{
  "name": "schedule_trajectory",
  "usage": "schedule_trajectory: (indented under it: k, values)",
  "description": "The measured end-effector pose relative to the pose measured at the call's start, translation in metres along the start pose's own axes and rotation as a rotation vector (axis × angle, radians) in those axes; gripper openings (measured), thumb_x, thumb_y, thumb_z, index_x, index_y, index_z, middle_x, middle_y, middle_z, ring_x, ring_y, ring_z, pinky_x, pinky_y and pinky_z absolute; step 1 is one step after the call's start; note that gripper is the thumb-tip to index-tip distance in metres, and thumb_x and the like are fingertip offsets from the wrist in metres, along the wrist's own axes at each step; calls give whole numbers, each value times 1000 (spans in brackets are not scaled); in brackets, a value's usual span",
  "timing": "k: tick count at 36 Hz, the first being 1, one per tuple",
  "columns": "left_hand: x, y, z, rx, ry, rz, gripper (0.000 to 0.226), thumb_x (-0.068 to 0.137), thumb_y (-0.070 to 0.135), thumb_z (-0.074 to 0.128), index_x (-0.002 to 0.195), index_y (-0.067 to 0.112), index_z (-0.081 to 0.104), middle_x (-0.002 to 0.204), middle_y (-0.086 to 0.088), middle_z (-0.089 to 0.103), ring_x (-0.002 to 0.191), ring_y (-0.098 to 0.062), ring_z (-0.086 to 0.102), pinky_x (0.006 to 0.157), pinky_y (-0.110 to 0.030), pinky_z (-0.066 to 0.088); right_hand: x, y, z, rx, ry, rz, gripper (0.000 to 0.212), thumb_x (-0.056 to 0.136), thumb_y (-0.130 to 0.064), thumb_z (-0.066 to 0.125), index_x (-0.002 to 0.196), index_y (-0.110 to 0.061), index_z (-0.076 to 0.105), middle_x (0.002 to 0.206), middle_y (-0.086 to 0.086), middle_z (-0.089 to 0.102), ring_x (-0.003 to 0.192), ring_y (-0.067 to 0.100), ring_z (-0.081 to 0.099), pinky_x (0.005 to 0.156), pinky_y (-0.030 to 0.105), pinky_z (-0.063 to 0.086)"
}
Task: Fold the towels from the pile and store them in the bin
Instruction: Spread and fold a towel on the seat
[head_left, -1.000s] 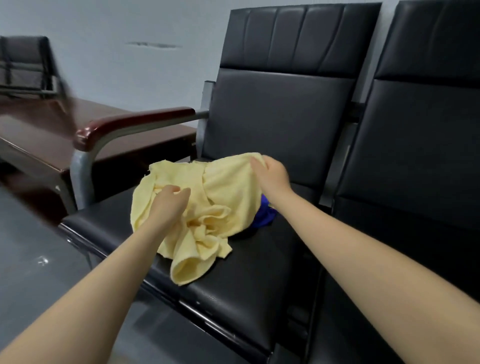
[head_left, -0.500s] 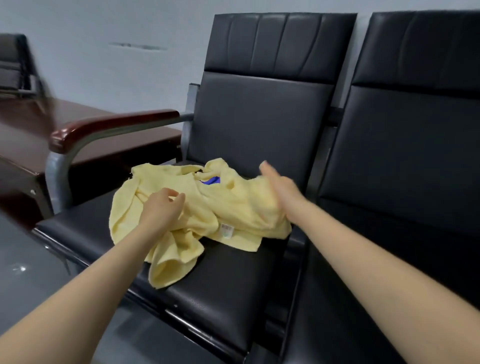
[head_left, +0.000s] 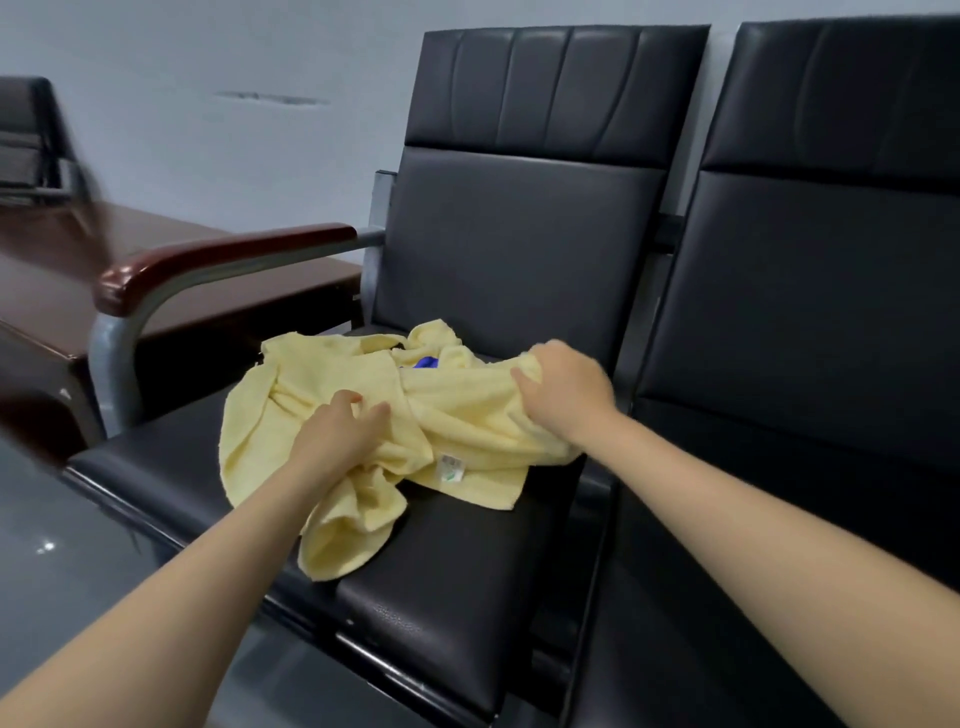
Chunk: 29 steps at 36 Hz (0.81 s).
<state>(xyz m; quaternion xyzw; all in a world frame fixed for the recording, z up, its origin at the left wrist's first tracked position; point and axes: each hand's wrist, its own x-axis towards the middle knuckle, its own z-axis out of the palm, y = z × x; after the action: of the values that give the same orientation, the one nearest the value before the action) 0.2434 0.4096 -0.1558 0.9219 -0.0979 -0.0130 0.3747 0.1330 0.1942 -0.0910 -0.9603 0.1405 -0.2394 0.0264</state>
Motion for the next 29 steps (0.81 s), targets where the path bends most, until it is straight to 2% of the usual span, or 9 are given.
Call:
schedule_trajectory:
  k: [2,6,8,10,12,15,18,24,29]
  values:
    - [0,0,0,10,2,-8,58,95,55,41,139,17,43,132,-10,55,116,-29,54,89,-37,43,18,3,-23,160,83,147,26,99,-19,39,95,-8,62,105,11,61,102,31,57,72,32,36]
    - [1,1,1,54,-16,-38,58,96,54,37,138,15,46,133,-10,55,118,-30,53,95,-38,42,43,7,-87,1248,277,615,15,99,-23,52,95,-13,62,100,3,62,99,22,58,84,28,45]
    - [0,4,3,56,-25,-32,55,96,52,37,134,15,51,129,-11,58,115,-31,55,95,-38,45,48,12,-116,1507,316,671,21,98,-24,54,111,-10,63,112,4,63,105,23,61,95,35,50]
    - [-2,11,4,28,-18,-15,49,97,48,39,130,15,54,125,-11,60,111,-31,56,92,-38,46,51,20,-139,1660,350,655,39,95,-29,53,127,-7,58,124,9,62,102,25,63,88,39,54]
    - [-7,23,5,7,8,7,44,97,45,42,124,14,57,120,-11,62,107,-30,57,89,-37,47,49,27,-158,1751,397,639,45,101,-32,41,135,-4,50,127,15,58,99,25,60,82,35,50]
    - [-18,48,8,-10,57,79,40,95,42,45,115,12,60,109,-11,63,100,-31,59,84,-38,49,38,40,-180,1848,368,581,41,106,-24,25,129,0,50,131,19,53,124,33,49,111,43,36]
    - [-33,80,13,-86,71,164,33,95,36,46,114,14,62,109,-9,64,101,-30,60,83,-37,49,21,53,-201,1817,315,561,41,106,-25,25,129,-3,52,135,19,52,128,35,48,114,46,33]
    - [-72,151,36,-286,12,302,27,96,28,48,113,13,62,103,0,62,90,-16,55,78,-30,43,-16,86,-248,1840,385,611,33,104,-30,36,99,-7,59,114,19,62,106,33,59,103,46,44]
    - [-95,191,65,-242,-31,475,28,95,31,53,117,15,61,112,-3,62,93,-13,53,80,-28,41,-51,115,-291,1847,509,574,30,104,-28,37,96,-9,59,98,14,63,90,29,60,69,39,49]
